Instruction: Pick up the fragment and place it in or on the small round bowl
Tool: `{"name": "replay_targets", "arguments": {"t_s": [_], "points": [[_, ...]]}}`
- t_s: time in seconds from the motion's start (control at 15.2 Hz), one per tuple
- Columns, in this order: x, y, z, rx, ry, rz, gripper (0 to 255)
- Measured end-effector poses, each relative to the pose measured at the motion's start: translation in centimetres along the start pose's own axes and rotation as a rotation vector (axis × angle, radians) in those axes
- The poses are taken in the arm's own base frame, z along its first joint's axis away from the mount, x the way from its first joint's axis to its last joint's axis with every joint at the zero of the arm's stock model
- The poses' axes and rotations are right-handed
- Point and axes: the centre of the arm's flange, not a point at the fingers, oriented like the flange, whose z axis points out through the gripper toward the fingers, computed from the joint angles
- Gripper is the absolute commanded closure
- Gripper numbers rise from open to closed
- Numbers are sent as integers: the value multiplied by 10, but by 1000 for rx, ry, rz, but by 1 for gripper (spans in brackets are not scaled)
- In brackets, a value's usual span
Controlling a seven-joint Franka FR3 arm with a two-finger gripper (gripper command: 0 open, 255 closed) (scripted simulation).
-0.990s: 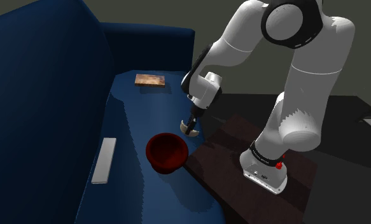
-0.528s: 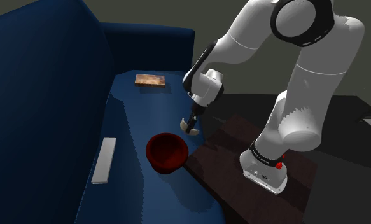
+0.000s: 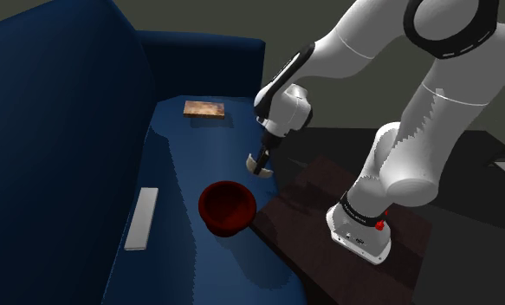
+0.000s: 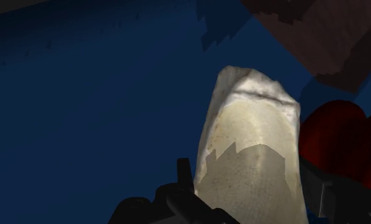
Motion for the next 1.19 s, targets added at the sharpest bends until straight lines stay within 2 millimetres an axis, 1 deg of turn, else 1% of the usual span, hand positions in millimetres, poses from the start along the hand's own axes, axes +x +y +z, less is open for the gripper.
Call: {"name": "replay_targets", "arguments": {"t_s": [1.19], "points": [[20,-35,-86,0,0,0,255]]}}
